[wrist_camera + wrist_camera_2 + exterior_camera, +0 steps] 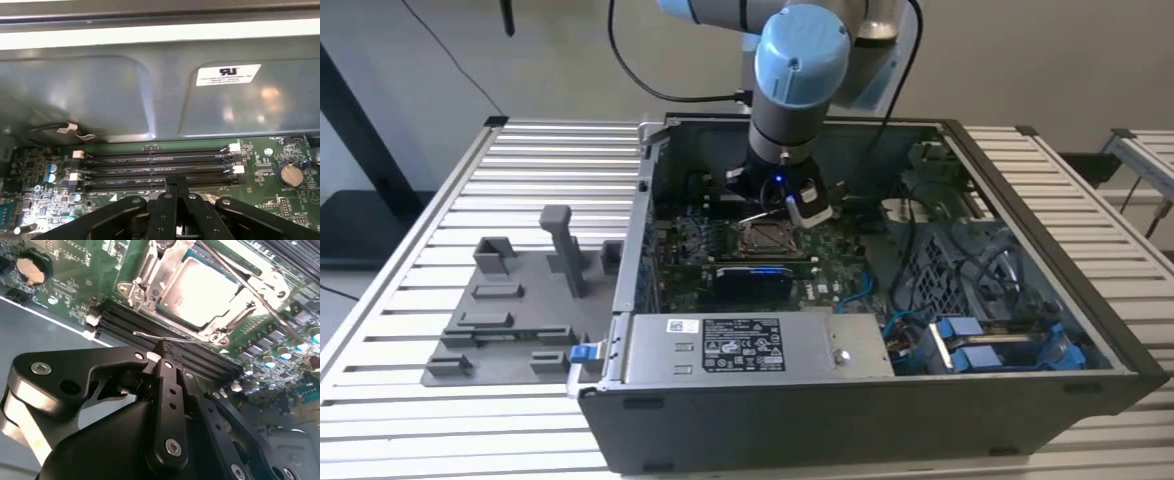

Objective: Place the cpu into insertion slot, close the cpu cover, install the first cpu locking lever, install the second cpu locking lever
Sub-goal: 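Install the first cpu locking lever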

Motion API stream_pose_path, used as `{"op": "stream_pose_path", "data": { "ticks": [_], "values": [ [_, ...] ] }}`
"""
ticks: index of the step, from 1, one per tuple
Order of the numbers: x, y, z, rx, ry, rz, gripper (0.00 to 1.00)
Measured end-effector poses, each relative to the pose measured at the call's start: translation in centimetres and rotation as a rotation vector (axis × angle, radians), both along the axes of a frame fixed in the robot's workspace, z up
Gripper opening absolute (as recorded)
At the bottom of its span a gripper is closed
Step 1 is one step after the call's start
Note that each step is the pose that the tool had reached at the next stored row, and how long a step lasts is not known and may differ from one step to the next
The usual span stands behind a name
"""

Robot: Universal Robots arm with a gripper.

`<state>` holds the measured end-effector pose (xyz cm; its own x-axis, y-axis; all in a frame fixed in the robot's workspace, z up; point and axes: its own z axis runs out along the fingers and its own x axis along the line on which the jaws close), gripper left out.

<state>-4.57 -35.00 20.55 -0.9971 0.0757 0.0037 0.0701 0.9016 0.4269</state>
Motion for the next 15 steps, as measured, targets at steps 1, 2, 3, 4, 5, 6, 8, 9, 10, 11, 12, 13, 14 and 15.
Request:
{"op": "stream_pose_path", "data": {
  "ticks": [1,2,3,4,5,6,8,9,10,11,12,13,14,15],
  "values": [
    [-0.33,-0.03,0.0,-0.0001,-0.0031,0.0,0.11],
    [-0.63,-0.07,0.02,-0.0009,-0.0063,0.0,0.11],
    [-0.83,-0.09,0.01,-0.0007,-0.009,0.0,0.11],
    [-0.89,-0.09,-0.01,-0.0006,-0.0105,0.0,0.11],
    [-0.88,-0.08,-0.06,-0.0007,-0.0116,0.0,0.11],
    [-0.88,-0.09,-0.14,-0.0008,-0.0124,0.0,0.11],
    [-0.87,-0.09,-0.34,-0.0012,-0.0127,0.0,0.11],
    [-0.85,-0.09,-0.45,-0.0011,-0.0129,0.0,0.11],
    [-0.81,-0.09,-0.53,-0.0011,-0.0128,0.0,0.11],
    [-0.76,-0.09,-0.6,-0.0011,-0.0129,0.0,0.11],
    [-0.66,-0.09,-0.67,-0.0011,-0.0129,0.0,0.11],
    [-0.54,-0.09,-0.72,-0.0012,-0.0128,0.0,0.11],
    [-0.41,-0.09,-0.78,-0.0011,-0.0128,0.0,0.11],
    [-0.25,-0.09,-0.84,-0.0012,-0.0128,0.0,0.11]
  ]
}}
